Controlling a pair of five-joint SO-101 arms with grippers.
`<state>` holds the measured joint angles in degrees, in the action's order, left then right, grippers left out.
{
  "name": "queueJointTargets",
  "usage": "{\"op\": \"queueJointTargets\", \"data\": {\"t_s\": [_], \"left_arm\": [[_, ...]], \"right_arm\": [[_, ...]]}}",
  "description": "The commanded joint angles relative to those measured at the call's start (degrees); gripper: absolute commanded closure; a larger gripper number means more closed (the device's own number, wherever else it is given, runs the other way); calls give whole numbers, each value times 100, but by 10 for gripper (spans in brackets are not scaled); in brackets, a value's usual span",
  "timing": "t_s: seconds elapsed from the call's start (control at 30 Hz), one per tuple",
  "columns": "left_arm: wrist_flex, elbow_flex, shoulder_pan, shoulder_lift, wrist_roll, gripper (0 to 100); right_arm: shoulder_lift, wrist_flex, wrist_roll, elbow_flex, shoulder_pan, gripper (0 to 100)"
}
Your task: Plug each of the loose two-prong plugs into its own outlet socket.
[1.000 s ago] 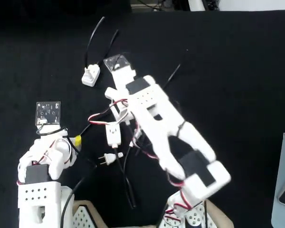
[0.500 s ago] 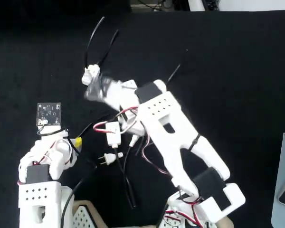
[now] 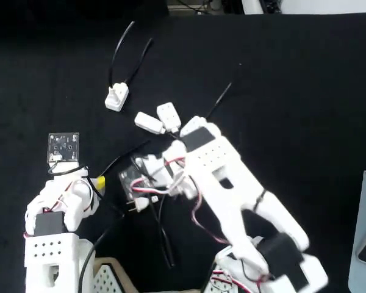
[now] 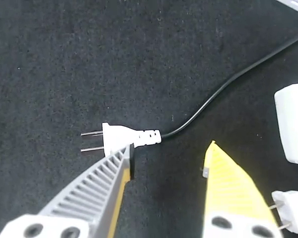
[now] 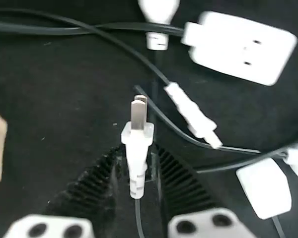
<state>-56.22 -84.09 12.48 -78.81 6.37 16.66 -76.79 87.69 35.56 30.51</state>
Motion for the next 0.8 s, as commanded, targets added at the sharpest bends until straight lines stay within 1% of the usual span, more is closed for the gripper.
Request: {"op": "queueJointTargets", "data": {"t_s": [0.0,0.1,0.2,0.33,0.37,0.5,0.53,0.63,0.77], "left_arm": [[114,57,48,-62,26,762],[114,66,48,-62,35,762],[114,66,48,-62,35,762],[114,57,48,-62,35,762],[114,57,48,-62,35,762],[114,57,48,-62,26,762],[114,57,48,-62,26,762],[114,57,48,-62,26,762],[114,57,48,-62,26,762]], "right_arm": [[585,484,246,426,-44,987],[690,1046,229,866,-53,987],[690,1336,211,1138,-62,984],[743,1345,-343,1130,-70,973],[743,1336,-457,1077,-105,947],[743,1380,-844,866,-396,776],[743,1380,-853,813,-457,760],[743,1336,-862,690,-571,783],[752,1284,-879,418,-809,894]]}}
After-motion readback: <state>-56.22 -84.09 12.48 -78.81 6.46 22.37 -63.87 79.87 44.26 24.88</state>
